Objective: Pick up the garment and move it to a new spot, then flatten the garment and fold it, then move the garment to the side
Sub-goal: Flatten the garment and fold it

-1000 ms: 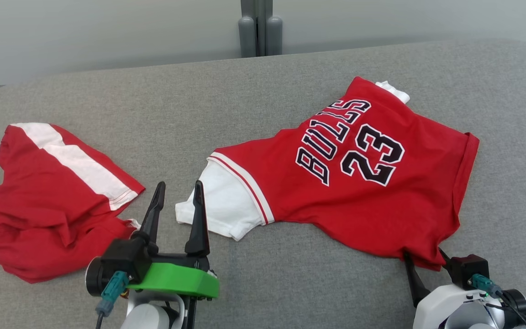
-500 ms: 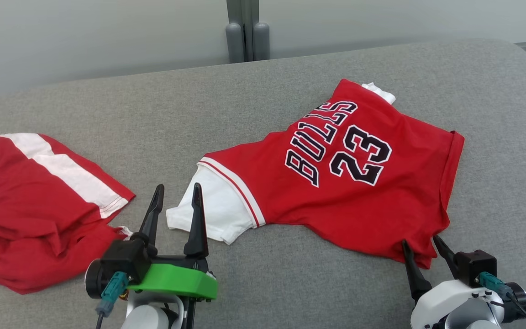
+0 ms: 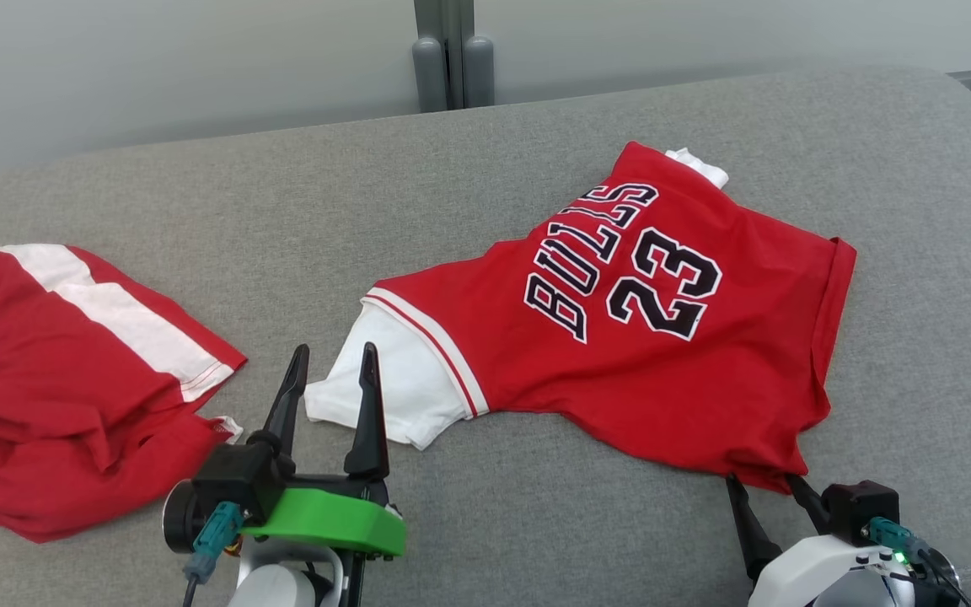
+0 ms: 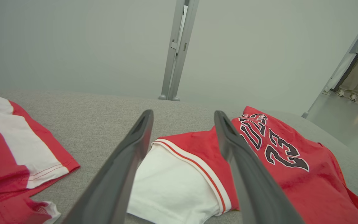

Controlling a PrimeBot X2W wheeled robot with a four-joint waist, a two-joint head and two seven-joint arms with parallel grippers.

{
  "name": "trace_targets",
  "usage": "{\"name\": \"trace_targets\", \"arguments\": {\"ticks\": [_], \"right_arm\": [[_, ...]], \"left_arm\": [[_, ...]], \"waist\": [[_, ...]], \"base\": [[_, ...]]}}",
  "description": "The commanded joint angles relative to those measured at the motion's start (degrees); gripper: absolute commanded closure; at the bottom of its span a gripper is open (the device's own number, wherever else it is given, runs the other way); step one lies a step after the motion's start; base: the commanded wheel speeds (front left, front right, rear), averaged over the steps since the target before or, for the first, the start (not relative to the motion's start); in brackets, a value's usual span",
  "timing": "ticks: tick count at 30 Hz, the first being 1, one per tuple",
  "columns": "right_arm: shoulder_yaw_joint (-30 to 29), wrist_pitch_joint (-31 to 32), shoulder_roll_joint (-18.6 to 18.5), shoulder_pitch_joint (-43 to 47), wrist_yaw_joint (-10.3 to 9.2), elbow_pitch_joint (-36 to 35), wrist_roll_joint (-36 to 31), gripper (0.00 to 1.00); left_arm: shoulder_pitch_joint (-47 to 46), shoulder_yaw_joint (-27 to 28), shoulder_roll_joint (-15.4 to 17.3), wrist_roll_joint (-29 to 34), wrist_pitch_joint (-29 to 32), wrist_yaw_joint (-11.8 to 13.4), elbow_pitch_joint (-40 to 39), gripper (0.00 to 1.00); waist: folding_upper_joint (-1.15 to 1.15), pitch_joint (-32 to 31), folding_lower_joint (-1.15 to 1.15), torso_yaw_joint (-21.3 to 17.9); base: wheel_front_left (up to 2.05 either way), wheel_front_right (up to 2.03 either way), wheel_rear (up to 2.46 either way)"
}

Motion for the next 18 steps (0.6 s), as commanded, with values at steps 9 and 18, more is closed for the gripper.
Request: {"name": "trace_targets", "arguments": {"ticks": [9, 18], "right_arm": [[-0.75, -1.19, -0.94, -2.02, -0.07, 1.7, -1.04, 1.0], [-5.15, -2.03, -2.46, -2.58, -0.08, -0.13, -2.05, 1.0]], "left_arm": [[-0.62, -0.27, 0.27, 0.24, 0.02, 0.07, 1.34, 0.0], [-0.09, -1.48, 0.27, 1.39, 0.03, 1.02, 8.37, 0.0]], "waist": [[0.0, 0.18, 0.0, 1.23], [0.0, -0.16, 0.0, 1.16]], "base": [[0.0, 0.0, 0.0], [0.0, 0.0, 0.0]]}}
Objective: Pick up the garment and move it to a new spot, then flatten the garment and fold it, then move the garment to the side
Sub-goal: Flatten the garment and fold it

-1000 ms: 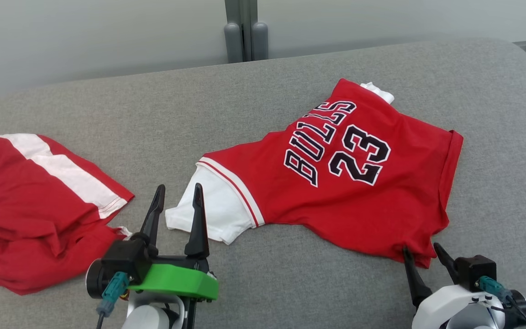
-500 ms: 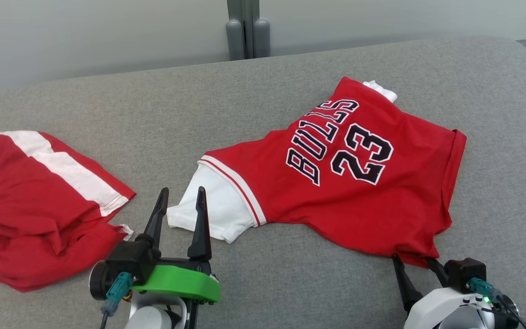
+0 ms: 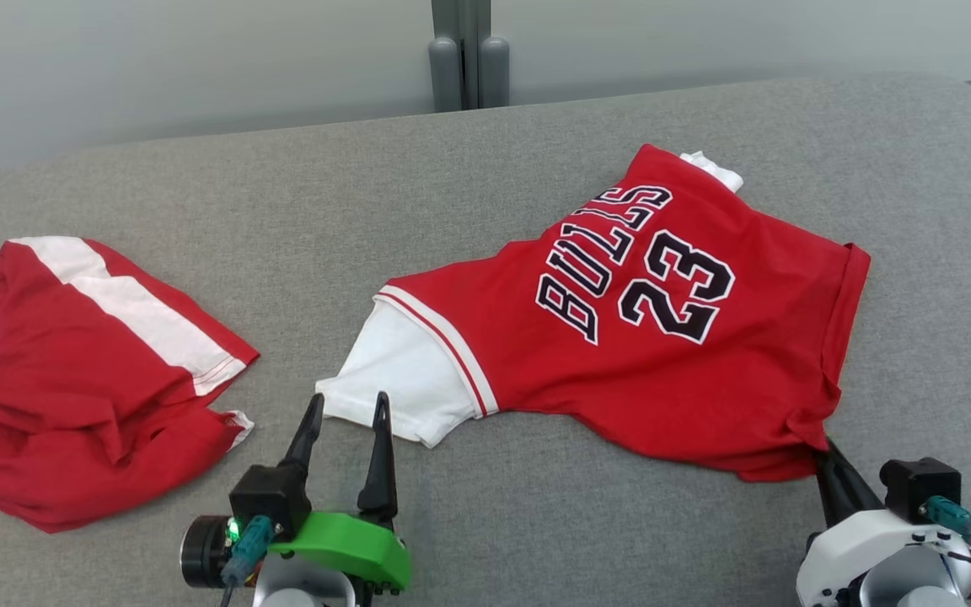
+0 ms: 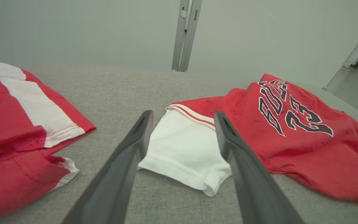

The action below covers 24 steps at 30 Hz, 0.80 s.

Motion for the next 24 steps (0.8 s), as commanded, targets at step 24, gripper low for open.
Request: {"name": "trace_targets", "arguments": {"ticks": [24], "right_arm": [[-7.37, 1.68, -0.25, -3.19, -0.08, -2.2, -3.41, 1.0]], "left_arm": [[-12.79, -5.64, 0.29, 2.08, 0.02, 6.24, 26.02, 0.0]], "waist": [[0.0, 1.38, 0.0, -4.12]], "base": [[0.0, 0.0, 0.0]]}}
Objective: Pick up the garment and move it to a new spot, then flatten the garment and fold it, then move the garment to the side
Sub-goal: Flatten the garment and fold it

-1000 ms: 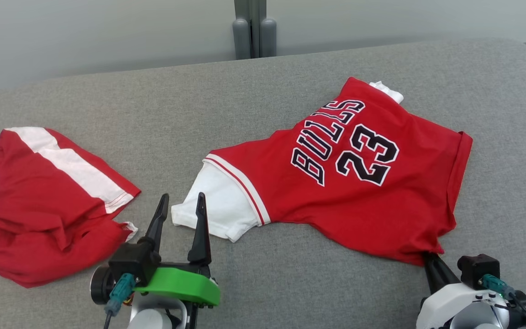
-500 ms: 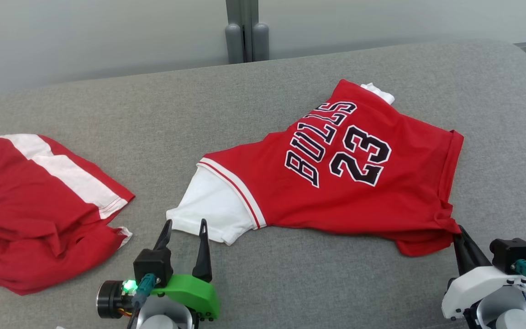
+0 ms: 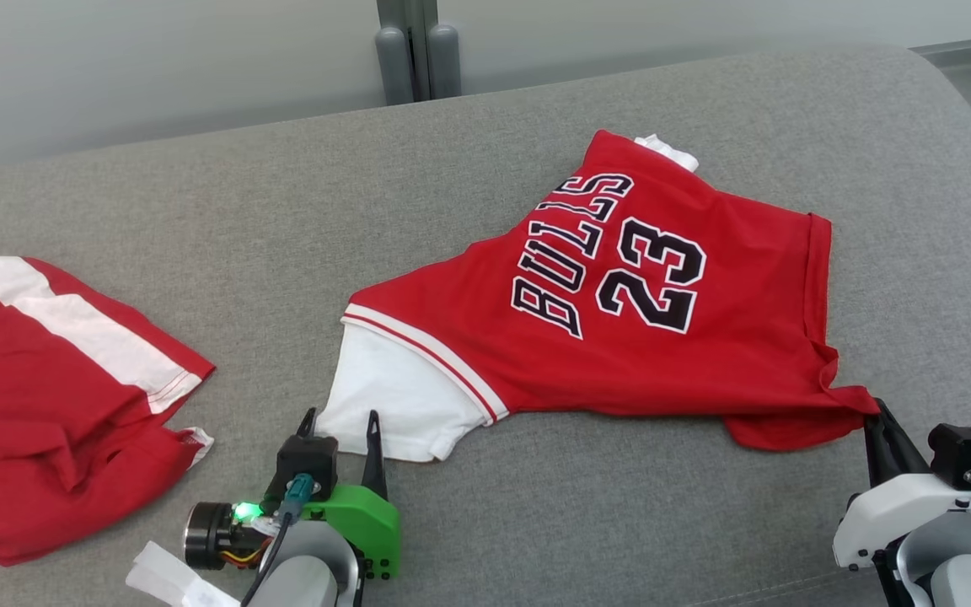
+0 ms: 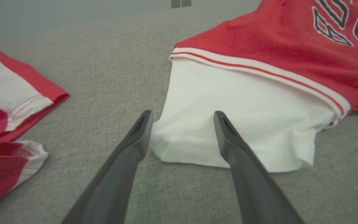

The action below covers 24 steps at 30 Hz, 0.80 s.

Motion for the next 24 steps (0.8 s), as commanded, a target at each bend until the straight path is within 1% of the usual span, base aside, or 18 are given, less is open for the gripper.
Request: {"name": "trace_targets", "arguments": {"ticks": [1, 6, 12, 13, 14, 15, 17, 20, 24], "right_arm": [[0.07, -0.39, 0.04, -0.91, -0.08, 0.14, -0.16, 1.0], [-0.04, -0.67, 0.14, -1.39, -0.08, 0.66, -0.17, 1.0], [-0.23, -1.23, -0.14, -2.38, -0.08, 1.07, -0.29, 1.0], [-0.15, -1.29, -0.16, -2.41, -0.08, 1.06, -0.26, 1.0], [0.09, -1.32, -0.15, -2.52, -0.08, 1.04, -0.13, 1.0], [0.32, -1.41, -0.16, -2.71, -0.08, 0.99, 0.11, 1.0], [0.71, -1.7, -0.33, -3.04, -0.08, 0.81, 0.51, 1.0], [1.85, -1.87, -0.85, -3.38, -0.08, 0.4, 1.26, 1.0], [3.69, -2.41, -1.99, -4.75, -0.08, -1.67, 3.56, 1.0]], "left_arm": [[-1.45, -0.12, 0.3, -0.54, -0.03, 0.75, 0.7, 0.0], [-2.72, -0.61, 0.3, -1.01, -0.02, 1.89, 3.6, 0.0], [-3.92, -4.02, 0.3, -2.65, 0.03, -1.39, 7.02, 0.0], [-4.03, -4.59, 0.3, -3.28, 0.03, -1.89, 7.11, 0.14], [-4.21, -4.99, 0.3, -4.16, 0.03, -2.53, 6.81, 0.83], [-4.43, -5.31, 0.29, -5.05, 0.03, -3.2, 6.06, 1.0], [-4.69, -5.43, 0.29, -6.22, -0.02, -4.47, 3.4, 1.0], [-4.03, -5.52, 0.29, -7.25, -0.02, -8.08, -1.43, 1.0], [-2.57, -1.27, 0.35, -10.08, -0.02, -11.26, -10.05, 1.0]], "waist": [[0.0, 0.39, 0.0, -0.11], [0.0, 0.76, 0.0, 0.01], [0.0, 0.94, 0.0, 0.42], [0.0, 0.95, 0.0, 0.54], [0.0, 0.95, 0.0, 0.69], [0.0, 0.94, 0.0, 0.85], [0.0, 0.92, 0.0, 1.13], [0.0, 0.83, 0.0, 1.47], [0.0, 0.44, 0.0, 1.88]], "base": [[0.0, 0.0, 0.0], [0.0, 0.0, 0.0], [0.0, 0.0, 0.0], [0.0, 0.0, 0.0], [0.0, 0.0, 0.0], [0.0, 0.0, 0.0], [0.0, 0.0, 0.0], [0.0, 0.0, 0.0], [0.0, 0.0, 0.0]]}}
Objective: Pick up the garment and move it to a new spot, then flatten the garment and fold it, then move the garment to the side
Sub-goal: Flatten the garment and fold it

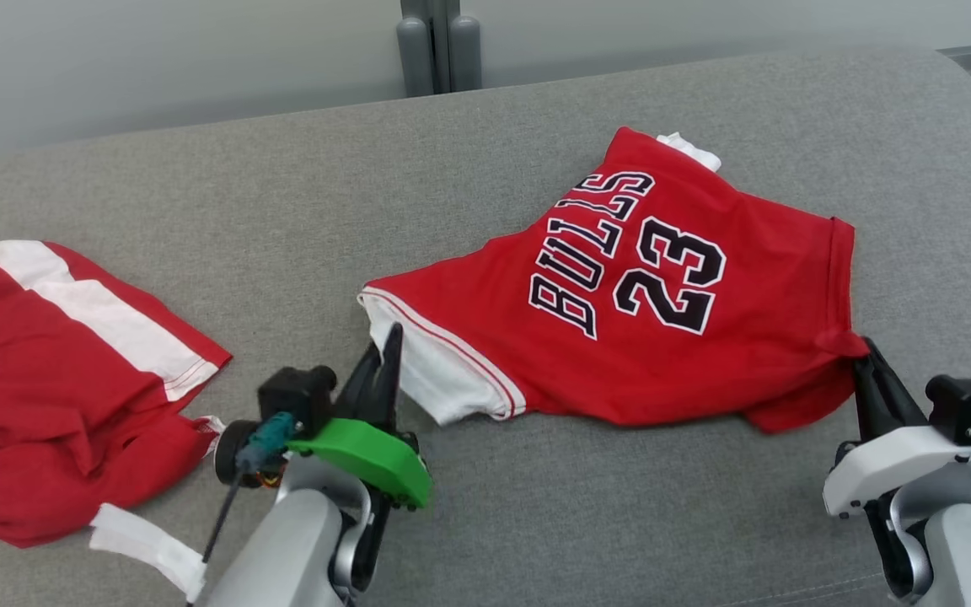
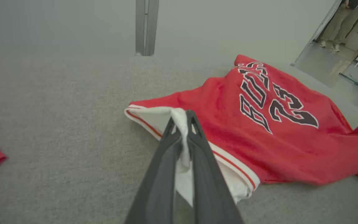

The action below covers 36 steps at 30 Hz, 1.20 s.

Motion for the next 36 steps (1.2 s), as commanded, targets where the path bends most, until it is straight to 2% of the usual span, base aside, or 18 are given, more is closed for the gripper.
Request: {"name": "trace_targets", "arguments": {"ticks": [1, 5, 9, 14, 16, 21, 26, 32, 36], "right_arm": [[0.95, -0.3, -1.06, -1.27, -0.06, -1.25, 0.92, 1.0], [3.95, 1.13, -3.66, -4.68, -0.06, -5.02, 5.41, 1.0], [8.44, 4.52, -8.19, -9.96, -0.06, -9.93, 10.36, 1.0], [11.1, 8.85, -12.02, -18.59, -0.06, -13.64, 16.28, 1.0], [10.91, 10.19, -12.9, -21.62, -0.06, -13.99, 16.53, 1.0], [9.61, 12.86, -12.64, -25.99, -0.06, -15.59, 15.78, 1.0], [7.14, 16.79, -11.06, -25.14, -0.03, -18.98, 15.89, 1.0], [5.16, 22.34, -11.65, -25.05, -0.04, -21.78, 14.31, 1.0], [4.89, 25.5, -12.5, -29.65, -0.03, -19.47, 14.1, 1.0]], "left_arm": [[1.02, 1.99, 0.38, -2.04, -0.03, -1.08, -2.76, 1.0], [-0.51, 6.55, 0.34, -6.72, -0.03, -3.27, -10.43, 1.0], [-5.28, 8.65, 0.35, -10.11, 0.81, -3.99, -15.51, 1.0], [-13.18, 12.76, 0.54, -14.44, 5.5, -1.12, -19.93, 1.0], [-16.15, 14.16, 1.21, -14.71, 7.03, 0.45, -21.04, 1.0], [-20.06, 16.23, 1.7, -15.83, 9.68, 3.45, -23.88, 1.0], [-19.83, 18.06, 1.55, -17.72, 12.33, 6.9, -27.72, 1.0], [-21.5, 17.29, 3.55, -16.05, 16.63, 10.08, -30.3, 1.0], [-26.22, 15.99, 5.12, -15.88, 21.16, 10.42, -27.62, 1.0]], "waist": [[0.0, -0.36, 0.0, 0.13], [0.0, -1.61, 0.0, 0.28], [0.0, -3.5, 0.0, 0.16], [0.0, -6.11, 0.0, -0.1], [0.0, -6.98, 0.0, -0.31], [0.0, -8.33, 0.0, -0.55], [0.0, -8.28, 0.0, -0.3], [0.0, -3.8, 0.0, 0.01], [0.0, 1.83, 0.0, -0.35]], "base": [[0.0, 0.0, 0.0], [0.0, 0.0, 0.0], [0.0, 0.0, 0.0], [0.0, 0.0, 0.0], [0.0, 0.0, 0.0], [0.0, 0.0, 0.0], [0.0, 0.0, 0.0], [0.0, 0.0, 0.0], [0.0, 0.0, 0.0]]}}
